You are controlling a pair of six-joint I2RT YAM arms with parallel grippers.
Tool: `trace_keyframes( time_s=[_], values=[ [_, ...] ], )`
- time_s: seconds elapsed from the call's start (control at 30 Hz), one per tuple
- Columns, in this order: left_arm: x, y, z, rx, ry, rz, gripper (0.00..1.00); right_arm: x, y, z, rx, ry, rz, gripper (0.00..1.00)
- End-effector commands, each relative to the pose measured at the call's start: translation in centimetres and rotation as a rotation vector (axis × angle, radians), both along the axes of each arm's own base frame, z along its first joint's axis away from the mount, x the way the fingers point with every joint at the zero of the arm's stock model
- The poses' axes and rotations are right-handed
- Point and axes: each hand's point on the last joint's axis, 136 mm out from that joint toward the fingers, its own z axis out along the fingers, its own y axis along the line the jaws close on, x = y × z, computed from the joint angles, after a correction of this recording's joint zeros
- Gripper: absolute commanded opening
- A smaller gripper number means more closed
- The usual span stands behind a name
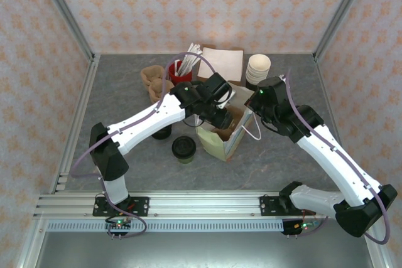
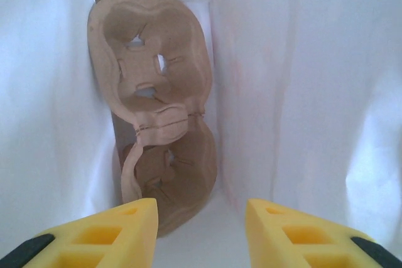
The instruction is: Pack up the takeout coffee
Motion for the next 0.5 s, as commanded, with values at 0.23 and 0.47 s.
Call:
trace_keyframes(
  time_s=[0.23,0.47],
  values=[
    [1.7,-0.8,-2.6,0.058,-0.004,0.016,0.30,-0.2,1.6,1.5,0.069,-0.098,0.107,0.00],
    [2.5,-0.4,-5.1,0.131,0.002,0.037,0.27,-0.7,1.4,0.6,0.074,-0.109,0.116,0.00]
  ],
)
